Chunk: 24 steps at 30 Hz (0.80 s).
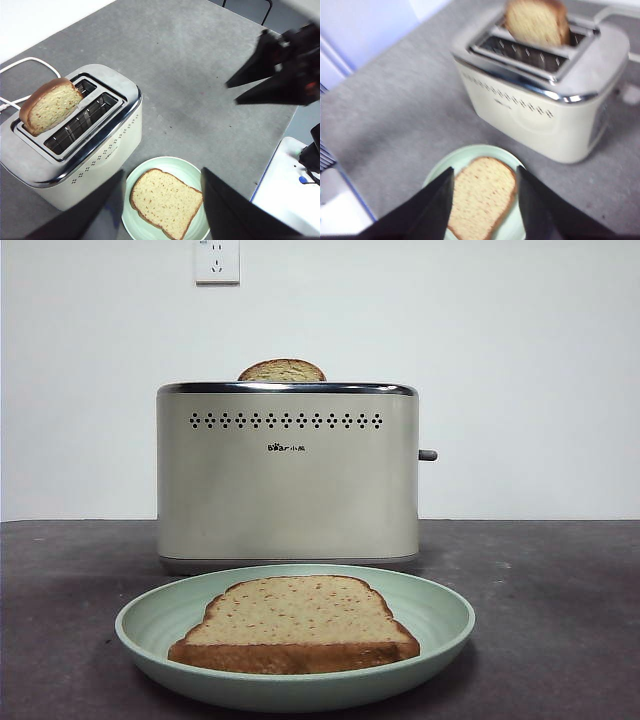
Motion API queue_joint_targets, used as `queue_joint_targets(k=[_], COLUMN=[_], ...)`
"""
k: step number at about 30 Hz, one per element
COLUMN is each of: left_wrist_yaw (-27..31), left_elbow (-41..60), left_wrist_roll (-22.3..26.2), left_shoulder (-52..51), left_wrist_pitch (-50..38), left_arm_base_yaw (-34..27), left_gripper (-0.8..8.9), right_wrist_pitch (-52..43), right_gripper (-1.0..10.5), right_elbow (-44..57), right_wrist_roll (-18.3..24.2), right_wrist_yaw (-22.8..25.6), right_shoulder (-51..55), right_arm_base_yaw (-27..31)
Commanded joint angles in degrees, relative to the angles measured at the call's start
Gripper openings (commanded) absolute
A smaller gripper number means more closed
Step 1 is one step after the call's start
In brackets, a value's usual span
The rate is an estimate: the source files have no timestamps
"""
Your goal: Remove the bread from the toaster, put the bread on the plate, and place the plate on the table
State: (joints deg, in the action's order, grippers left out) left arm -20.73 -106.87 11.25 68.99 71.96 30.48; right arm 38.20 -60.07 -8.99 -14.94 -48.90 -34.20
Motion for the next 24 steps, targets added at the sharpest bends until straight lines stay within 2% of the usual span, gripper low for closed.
queue_joint_targets(k=[1,5,6,10,24], left_wrist_yaw=[0.20,0.20,0.20,0.20,0.17], left_elbow=[-1.75,-1.75,-1.75,-1.75,-1.75], left_wrist_roll=[-0.17,-0.15,-0.20,-0.17,-0.17], left_shoulder=[0.81,1.03,1.09,1.18,1.42], left_wrist_pitch=[0.50,1.79,1.99,2.21,2.01], left_arm_base_yaw=[0.28,0.28,0.28,0.28,0.28], left_gripper=[1.64,0.15,0.03,0.07,0.08], right_wrist_pitch=[0.22,2.56,3.23,5.57,4.20], right_gripper=[1.4,0.0,0.1,0.1,0.1], right_elbow=[-0.74,-0.74,-0.74,-0.74,-0.74], right_wrist_roll=[0.42,0.57,0.66,0.81,0.68], right_wrist_yaw=[0.15,0.00,0.00,0.04,0.22], right_shoulder=[1.73,3.61,3.80,3.67,4.52], right_arm_base_yaw=[-1.53,-1.95,-1.95,-1.95,-1.95])
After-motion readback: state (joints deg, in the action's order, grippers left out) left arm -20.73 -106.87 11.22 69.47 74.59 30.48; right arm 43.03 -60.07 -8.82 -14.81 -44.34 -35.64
